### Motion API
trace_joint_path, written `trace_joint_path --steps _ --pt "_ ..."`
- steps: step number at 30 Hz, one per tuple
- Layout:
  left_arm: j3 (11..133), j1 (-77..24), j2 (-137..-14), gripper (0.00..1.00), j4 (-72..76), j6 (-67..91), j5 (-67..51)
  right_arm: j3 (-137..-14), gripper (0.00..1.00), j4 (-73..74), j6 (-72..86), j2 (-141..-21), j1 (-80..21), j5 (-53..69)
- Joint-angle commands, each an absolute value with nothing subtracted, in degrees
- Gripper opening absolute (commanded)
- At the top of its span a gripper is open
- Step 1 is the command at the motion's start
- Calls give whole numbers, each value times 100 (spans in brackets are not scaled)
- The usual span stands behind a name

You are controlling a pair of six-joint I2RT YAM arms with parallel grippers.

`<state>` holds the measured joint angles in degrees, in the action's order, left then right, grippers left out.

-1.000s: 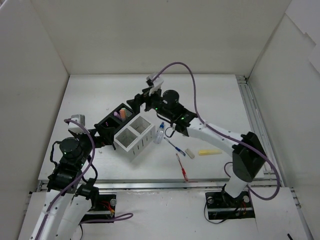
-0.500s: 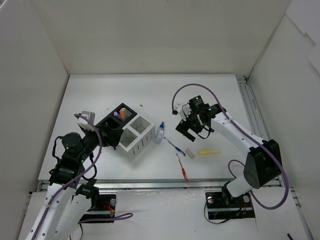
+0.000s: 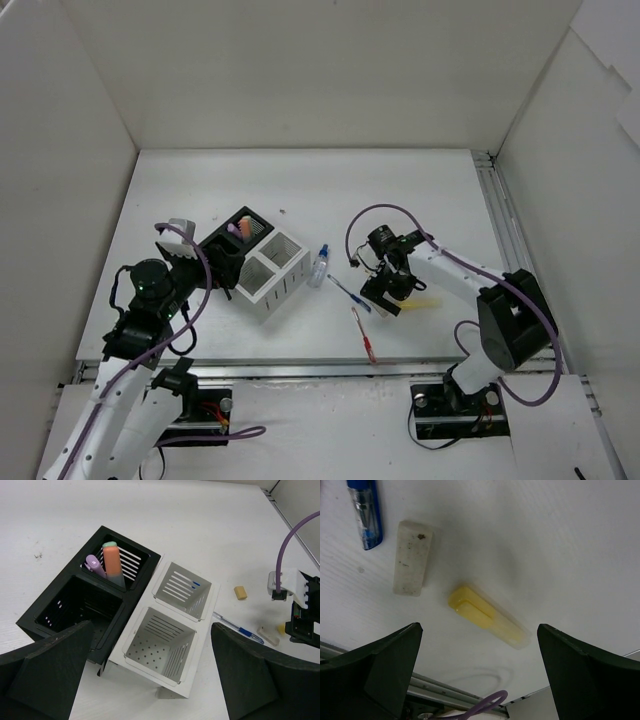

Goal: Sort the stationery into containers
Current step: Pick up the pen from the center of the board.

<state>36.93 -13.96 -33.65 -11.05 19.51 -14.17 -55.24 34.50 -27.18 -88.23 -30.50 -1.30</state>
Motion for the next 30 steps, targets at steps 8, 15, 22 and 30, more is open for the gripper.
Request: trace_joint_path --steps 8,15,22,30 --pt "3920 -1433 -3726 100 -641 1670 -1099 -5572 95 3709 -2715 -9755 -2690 -624" --pt "3902 -1433 -3630 100 -668 1661 -844 -5800 74 3665 -2988 -10002 -2409 -492" --pt "3894 -1433 -3577 100 -712 1635 -668 -6135 24 3577 -3225 -10098 -2188 191" --pt "3885 -1433 -3489 100 -747 1635 -589 -6161 0 3218 -3033 -9564 -2215 -182"
